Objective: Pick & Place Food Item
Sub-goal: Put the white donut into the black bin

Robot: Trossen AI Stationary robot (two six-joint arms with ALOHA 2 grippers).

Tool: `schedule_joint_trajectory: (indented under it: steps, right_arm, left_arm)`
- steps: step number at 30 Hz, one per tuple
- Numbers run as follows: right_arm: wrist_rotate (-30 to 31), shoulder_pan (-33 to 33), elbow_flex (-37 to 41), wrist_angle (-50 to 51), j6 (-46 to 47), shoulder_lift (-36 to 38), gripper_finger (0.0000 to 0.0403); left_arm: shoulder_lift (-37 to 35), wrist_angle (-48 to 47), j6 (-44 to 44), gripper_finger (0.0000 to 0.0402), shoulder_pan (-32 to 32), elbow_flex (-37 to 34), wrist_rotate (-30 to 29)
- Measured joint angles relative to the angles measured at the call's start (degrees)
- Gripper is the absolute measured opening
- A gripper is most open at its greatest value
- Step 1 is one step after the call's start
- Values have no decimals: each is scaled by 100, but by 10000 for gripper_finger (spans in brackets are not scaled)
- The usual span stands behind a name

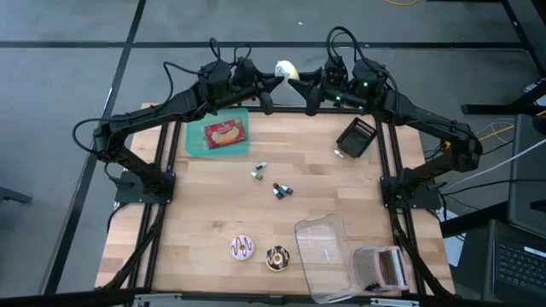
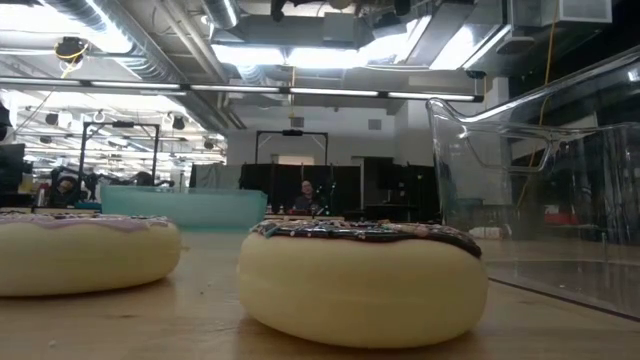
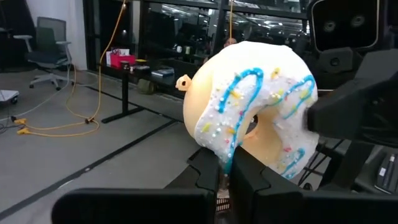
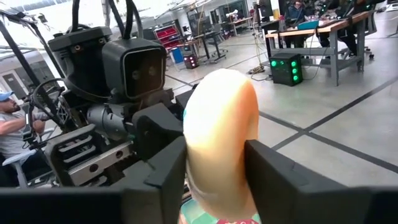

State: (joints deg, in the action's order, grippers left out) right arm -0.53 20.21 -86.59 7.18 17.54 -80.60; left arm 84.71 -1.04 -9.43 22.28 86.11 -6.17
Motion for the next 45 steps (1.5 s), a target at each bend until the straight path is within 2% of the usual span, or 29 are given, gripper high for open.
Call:
schedule_joint_trajectory:
  steps: [5,8,14,19,23,29,33,38,45]
  right_arm:
    - [81,14,0,-8,-16,0,55]
    - [81,33,0,-16,-37,4,15]
    - [131,187,0,48,50,7,17]
    - [120,387,0,234,107,48,11]
    - [122,564,2,427,44,223,11]
    - [98,901,2,949,51,560,11]
    - [170,1212,0,1871,172,794,10]
    - [574,1535,2,3657,433,964,10]
    - [692,1566,2,5345,699,943,10]
  left_arm:
    - [0,25,28,13,0,-1,189]
    - [0,134,223,34,0,-2,376]
    - [-37,306,582,101,2,-7,537]
    - [-226,10,1161,144,66,-5,138]
    - [-420,-506,1365,162,346,0,-285]
    - [-634,-1074,1319,168,910,0,-356]
    - [-661,-1365,1277,165,1149,1,-301]
    - [-647,-1562,1183,166,1277,0,-142]
    - [-611,-1550,1172,163,1255,0,-120]
